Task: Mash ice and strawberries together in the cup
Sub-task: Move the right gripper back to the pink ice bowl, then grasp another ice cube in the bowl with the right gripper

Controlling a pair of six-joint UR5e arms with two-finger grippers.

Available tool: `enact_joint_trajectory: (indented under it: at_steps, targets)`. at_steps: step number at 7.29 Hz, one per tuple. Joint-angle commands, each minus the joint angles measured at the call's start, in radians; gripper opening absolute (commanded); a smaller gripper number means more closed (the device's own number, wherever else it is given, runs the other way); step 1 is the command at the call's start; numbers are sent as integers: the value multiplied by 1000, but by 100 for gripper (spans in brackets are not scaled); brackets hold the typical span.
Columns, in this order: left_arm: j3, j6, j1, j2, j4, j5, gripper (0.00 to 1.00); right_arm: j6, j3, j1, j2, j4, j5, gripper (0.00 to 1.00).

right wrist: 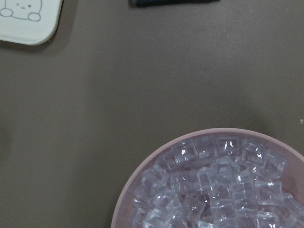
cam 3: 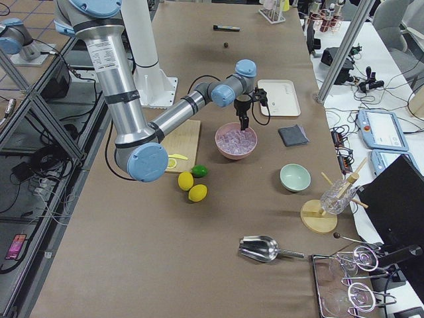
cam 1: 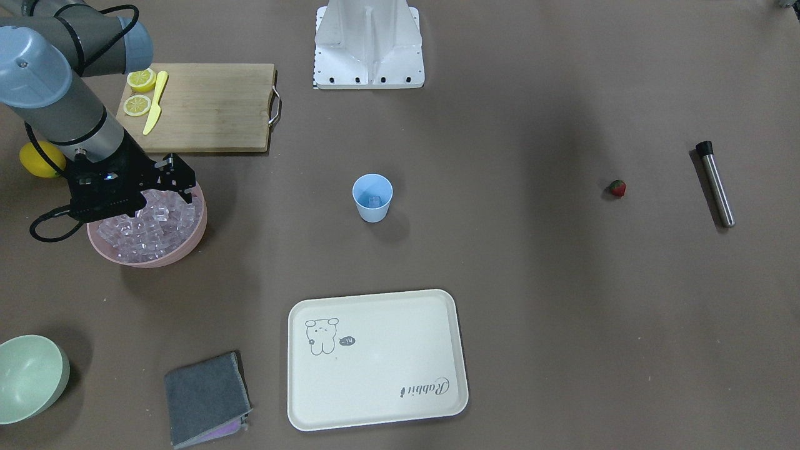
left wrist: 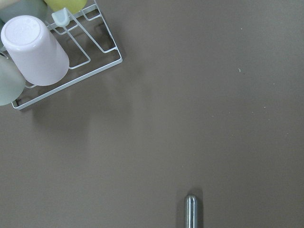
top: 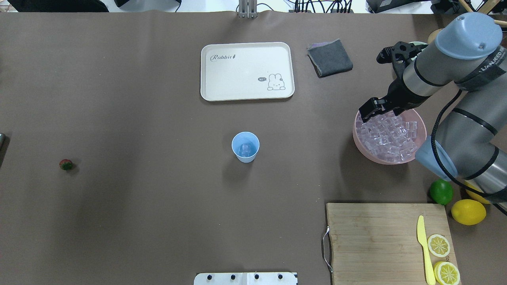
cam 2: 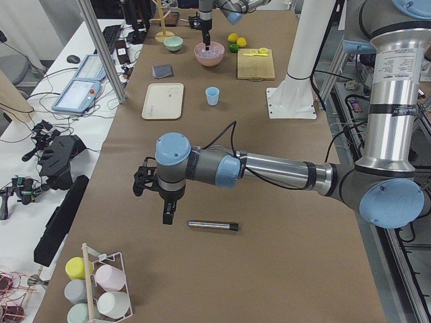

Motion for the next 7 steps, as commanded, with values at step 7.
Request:
enact_joint_trajectory:
  at_steps: [7]
  targets:
    - [-40, 1, -3, 17, -2, -1, 98, -98, -21, -66, -37, 3, -39, 79]
